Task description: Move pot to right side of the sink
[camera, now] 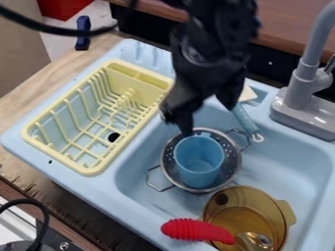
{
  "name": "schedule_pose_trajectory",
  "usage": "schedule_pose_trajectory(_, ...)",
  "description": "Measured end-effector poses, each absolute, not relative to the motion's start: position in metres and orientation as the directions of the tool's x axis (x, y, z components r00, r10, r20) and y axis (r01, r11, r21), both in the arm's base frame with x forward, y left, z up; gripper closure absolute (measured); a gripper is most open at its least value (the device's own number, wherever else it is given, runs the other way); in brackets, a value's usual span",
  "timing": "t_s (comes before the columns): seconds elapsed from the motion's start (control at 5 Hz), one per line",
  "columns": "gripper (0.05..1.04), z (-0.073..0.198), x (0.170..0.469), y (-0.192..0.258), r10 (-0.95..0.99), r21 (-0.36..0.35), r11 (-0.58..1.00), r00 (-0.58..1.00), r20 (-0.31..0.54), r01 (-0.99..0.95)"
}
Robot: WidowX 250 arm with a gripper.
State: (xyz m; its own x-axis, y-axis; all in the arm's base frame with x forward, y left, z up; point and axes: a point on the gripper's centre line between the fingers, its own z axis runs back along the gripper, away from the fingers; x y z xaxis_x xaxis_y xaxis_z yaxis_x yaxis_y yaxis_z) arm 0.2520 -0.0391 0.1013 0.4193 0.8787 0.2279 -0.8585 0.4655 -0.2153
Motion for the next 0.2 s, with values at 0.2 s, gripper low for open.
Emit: schedule_pose_trajectory(0.2,0.083,0.1074,0.2498,-0.0155,0.719,-0.133,0.687,0.641,0.268,-0.715)
